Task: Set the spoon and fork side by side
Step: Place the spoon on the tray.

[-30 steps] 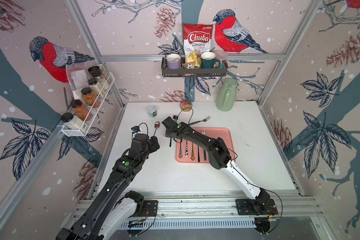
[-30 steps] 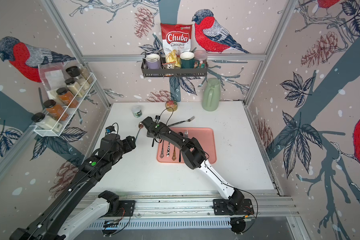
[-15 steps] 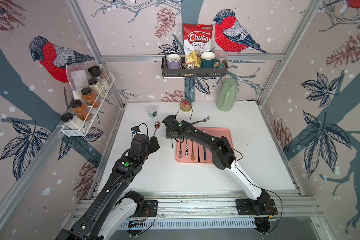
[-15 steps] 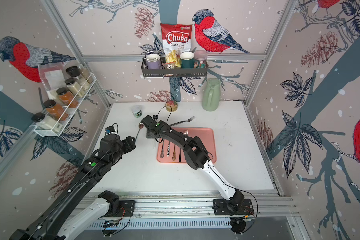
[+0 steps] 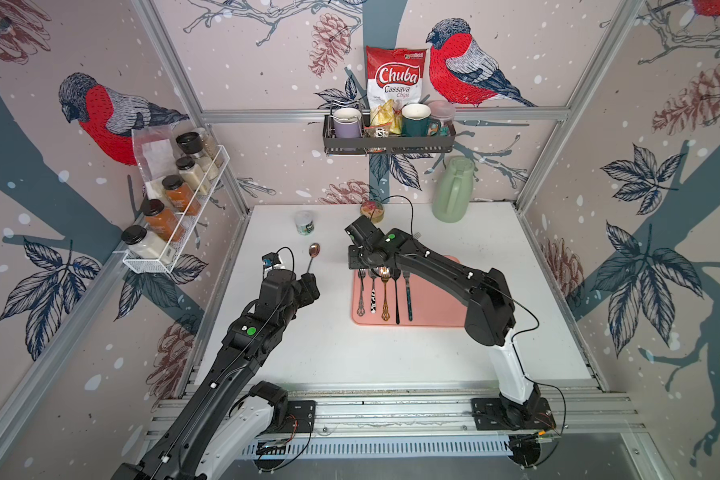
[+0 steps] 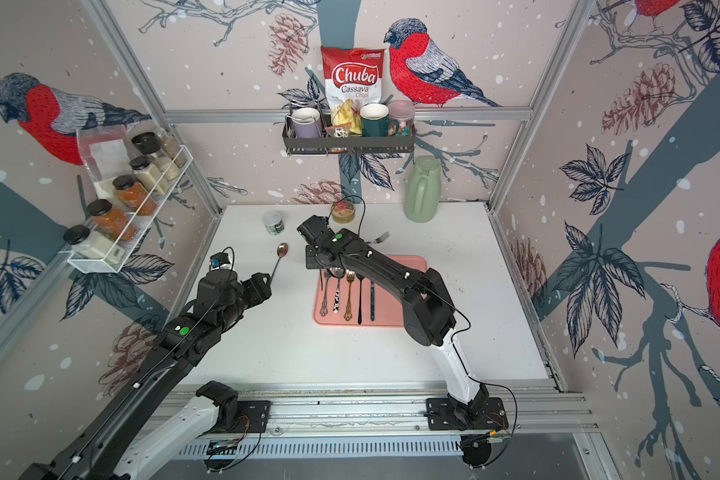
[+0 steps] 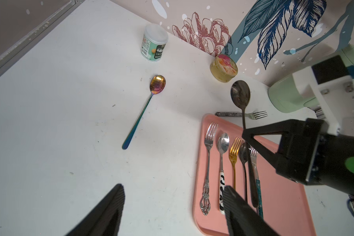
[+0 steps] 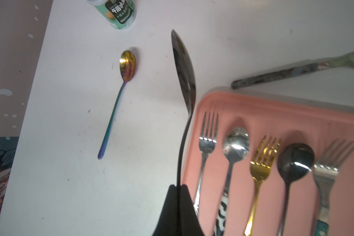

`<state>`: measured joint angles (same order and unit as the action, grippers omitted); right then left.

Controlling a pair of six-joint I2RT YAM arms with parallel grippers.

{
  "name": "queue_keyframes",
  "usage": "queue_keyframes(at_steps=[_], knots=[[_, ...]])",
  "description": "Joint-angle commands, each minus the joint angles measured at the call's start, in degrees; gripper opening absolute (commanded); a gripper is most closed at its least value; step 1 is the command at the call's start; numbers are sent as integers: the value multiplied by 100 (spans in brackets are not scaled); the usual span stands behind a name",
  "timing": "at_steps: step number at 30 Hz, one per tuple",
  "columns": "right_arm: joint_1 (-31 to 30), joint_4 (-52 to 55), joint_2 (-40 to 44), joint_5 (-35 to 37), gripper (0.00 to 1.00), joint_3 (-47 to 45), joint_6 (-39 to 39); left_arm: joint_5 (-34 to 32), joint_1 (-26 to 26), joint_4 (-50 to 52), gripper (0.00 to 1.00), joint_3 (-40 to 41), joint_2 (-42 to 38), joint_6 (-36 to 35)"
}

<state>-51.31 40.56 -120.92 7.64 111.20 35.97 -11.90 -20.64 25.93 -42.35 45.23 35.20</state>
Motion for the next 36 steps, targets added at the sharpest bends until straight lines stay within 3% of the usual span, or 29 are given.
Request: queue_keyframes(at_steps=[1,9,15,22,36], knots=[[127,-412,633,-20,0,-866,0,208,16,-125,76,42,13,103],[922,-1481,2690,-447,0,-4107,366,450,-71,-418,76,191,52,224],[1606,-2103,3417,-1097,0,-5437,411,233,-304,-428,77,128,179,188],[1954,-2662,3180,-1765,0,-6022,530,14,-551,-498,78,24,397,195],[2226,-2877,2625,-2170,0,-6089,288,-93,-695,-493,78,-198,659,123]])
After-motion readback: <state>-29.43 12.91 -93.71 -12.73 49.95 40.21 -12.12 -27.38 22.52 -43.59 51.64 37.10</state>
